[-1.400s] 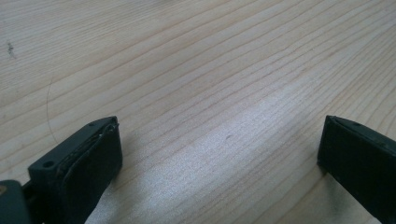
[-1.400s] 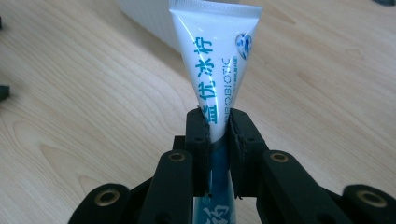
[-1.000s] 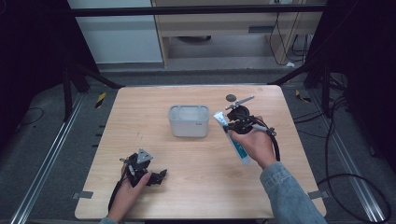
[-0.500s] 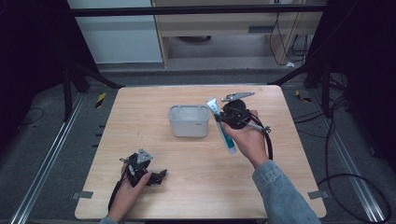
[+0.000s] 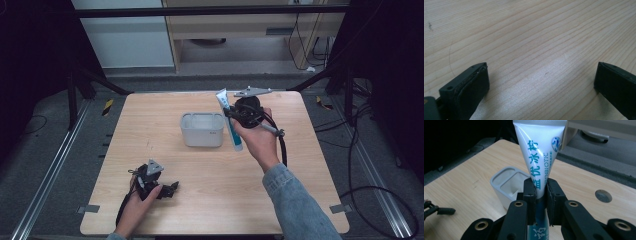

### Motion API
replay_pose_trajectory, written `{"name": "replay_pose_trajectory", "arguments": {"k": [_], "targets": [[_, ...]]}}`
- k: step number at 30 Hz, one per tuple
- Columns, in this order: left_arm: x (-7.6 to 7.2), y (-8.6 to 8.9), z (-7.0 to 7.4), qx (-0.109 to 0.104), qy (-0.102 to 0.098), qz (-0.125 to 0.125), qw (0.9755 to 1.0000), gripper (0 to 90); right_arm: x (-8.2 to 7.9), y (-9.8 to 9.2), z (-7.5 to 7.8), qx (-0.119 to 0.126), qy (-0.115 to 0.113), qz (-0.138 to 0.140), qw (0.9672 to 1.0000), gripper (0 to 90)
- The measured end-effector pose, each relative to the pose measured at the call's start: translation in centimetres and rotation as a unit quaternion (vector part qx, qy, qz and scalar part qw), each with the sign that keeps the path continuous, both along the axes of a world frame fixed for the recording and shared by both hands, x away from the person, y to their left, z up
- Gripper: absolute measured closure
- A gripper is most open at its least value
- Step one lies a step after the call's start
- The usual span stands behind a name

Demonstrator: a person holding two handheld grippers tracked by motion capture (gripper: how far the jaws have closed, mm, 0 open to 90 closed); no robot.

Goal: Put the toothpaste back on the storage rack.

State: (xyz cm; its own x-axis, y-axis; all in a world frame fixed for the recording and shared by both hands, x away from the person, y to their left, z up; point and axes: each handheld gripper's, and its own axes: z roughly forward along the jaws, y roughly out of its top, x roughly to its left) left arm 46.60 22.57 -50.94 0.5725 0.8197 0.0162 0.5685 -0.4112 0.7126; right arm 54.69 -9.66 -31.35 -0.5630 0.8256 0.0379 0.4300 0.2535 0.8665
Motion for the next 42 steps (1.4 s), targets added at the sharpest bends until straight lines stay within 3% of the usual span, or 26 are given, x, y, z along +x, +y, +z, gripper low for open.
{"name": "replay_pose_trajectory", "arguments": {"k": [3,11,17,27,42], "targets": [[0.0,0.0,0.0,0.002,-0.001,-0.001,1.0000,0.0,0.0,0.4,0.8,0.007,-0.015,-0.005,0.9999,79.5],[0.0,0.0,0.0,0.001,-0.001,0.000,1.0000,0.0,0.5,1.2,2.3,0.024,-0.027,-0.005,0.9993,79.5],[0.0,0.0,0.0,0.001,-0.001,0.000,1.0000,0.0,1.3,1.9,3.2,0.022,-0.037,-0.010,0.9990,79.5],[0.0,0.0,0.0,0.000,0.000,0.002,1.0000,0.0,2.2,3.5,3.9,0.024,-0.043,-0.007,0.9988,79.5],[-0.1,0.0,0.0,0.000,0.000,0.007,1.0000,0.0,3.0,4.3,4.0,0.025,-0.051,-0.010,0.9983,79.4]]}}
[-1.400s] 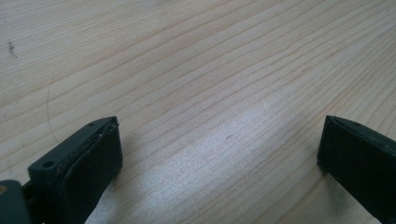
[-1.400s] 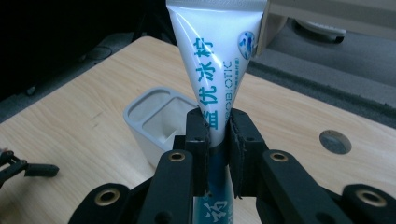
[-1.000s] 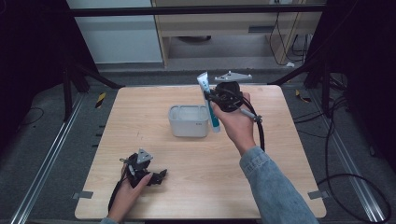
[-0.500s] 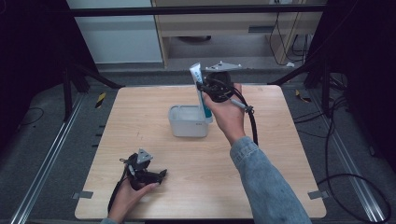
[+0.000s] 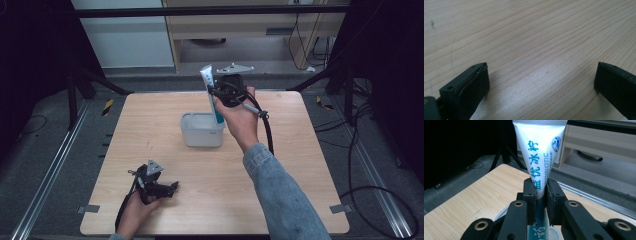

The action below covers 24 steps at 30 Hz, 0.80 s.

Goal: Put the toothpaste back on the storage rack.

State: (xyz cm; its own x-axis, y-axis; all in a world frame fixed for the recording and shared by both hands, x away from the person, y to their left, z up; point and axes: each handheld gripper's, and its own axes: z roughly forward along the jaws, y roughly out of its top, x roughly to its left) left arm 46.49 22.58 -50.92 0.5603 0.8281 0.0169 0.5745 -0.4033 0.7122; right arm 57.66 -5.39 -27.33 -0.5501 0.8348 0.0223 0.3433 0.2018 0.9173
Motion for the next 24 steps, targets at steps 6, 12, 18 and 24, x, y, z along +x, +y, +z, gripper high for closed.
{"name": "replay_pose_trajectory", "arguments": {"k": [6,12,18,24], "targets": [[0.0,0.0,0.0,0.001,0.000,0.001,1.0000,0.0,0.8,0.5,-0.3,0.005,-0.011,-0.008,0.9999,79.4],[0.0,0.0,0.0,0.001,0.000,0.002,1.0000,0.0,2.3,0.8,-0.2,0.030,-0.026,-0.031,0.9987,79.4],[0.0,0.0,0.0,0.000,0.000,0.002,1.0000,0.0,2.9,1.4,-0.3,0.036,-0.036,-0.038,0.9980,79.4],[0.0,0.0,0.0,0.000,0.000,0.002,1.0000,0.0,3.1,1.9,-0.6,0.046,-0.046,-0.041,0.9971,79.4]]}}
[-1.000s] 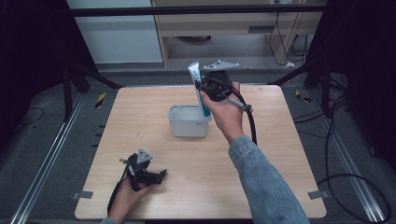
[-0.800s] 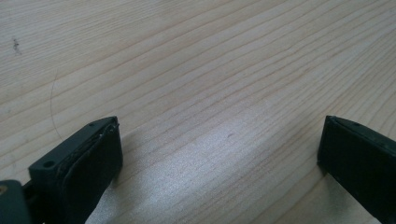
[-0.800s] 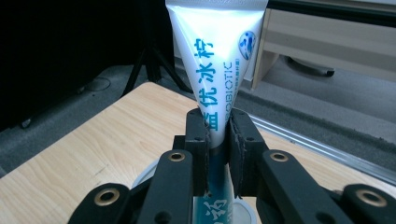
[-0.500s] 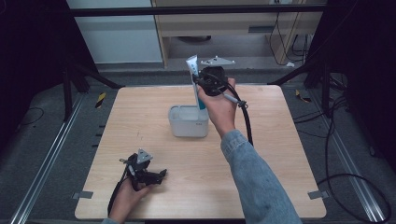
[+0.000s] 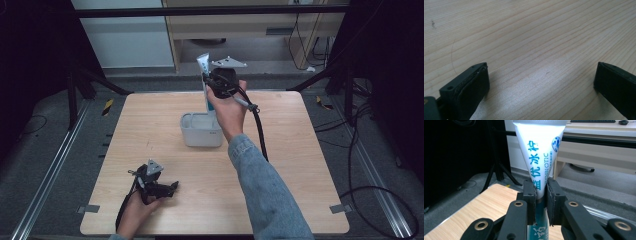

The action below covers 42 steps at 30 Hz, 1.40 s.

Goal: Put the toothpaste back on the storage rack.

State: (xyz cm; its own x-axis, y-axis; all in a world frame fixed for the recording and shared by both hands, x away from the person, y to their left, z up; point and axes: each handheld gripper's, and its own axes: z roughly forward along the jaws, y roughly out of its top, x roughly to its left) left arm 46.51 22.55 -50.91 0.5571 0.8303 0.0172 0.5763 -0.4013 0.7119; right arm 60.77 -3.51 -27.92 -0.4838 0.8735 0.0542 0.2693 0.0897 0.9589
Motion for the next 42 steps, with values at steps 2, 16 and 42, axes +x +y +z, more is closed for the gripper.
{"name": "replay_pose_trajectory", "arguments": {"k": [2,16,42], "targets": [[0.0,0.0,0.0,0.000,0.000,0.000,1.0000,0.0,0.0,0.2,0.0,0.004,-0.003,0.001,1.0000,79.4],[0.0,0.0,0.0,0.000,0.000,0.001,1.0000,0.0,0.3,1.7,-0.8,0.021,-0.015,0.003,0.9997,79.3],[0.0,-0.1,0.0,0.000,-0.001,0.004,1.0000,0.0,0.1,3.8,-6.7,-0.025,0.002,0.018,0.9995,79.3]]}}
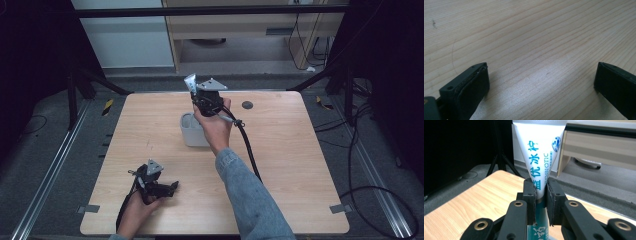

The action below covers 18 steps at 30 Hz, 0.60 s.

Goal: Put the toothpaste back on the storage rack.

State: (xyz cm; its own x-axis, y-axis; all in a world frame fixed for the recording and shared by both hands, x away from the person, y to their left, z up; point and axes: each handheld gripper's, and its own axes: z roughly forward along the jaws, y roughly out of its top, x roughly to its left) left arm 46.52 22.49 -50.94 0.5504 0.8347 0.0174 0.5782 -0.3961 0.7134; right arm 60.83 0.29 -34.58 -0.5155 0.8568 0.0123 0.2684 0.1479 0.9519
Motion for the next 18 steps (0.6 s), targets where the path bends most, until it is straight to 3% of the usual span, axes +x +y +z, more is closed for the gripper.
{"name": "replay_pose_trajectory", "arguments": {"k": [8,18], "targets": [[0.0,0.0,0.0,0.000,0.000,0.000,1.0000,0.0,-0.2,0.1,-1.8,-0.008,0.012,0.002,0.9999,79.3],[0.0,0.0,0.0,0.000,0.000,0.000,1.0000,0.0,-0.1,0.1,-2.4,-0.017,0.024,0.005,0.9996,79.2]]}}
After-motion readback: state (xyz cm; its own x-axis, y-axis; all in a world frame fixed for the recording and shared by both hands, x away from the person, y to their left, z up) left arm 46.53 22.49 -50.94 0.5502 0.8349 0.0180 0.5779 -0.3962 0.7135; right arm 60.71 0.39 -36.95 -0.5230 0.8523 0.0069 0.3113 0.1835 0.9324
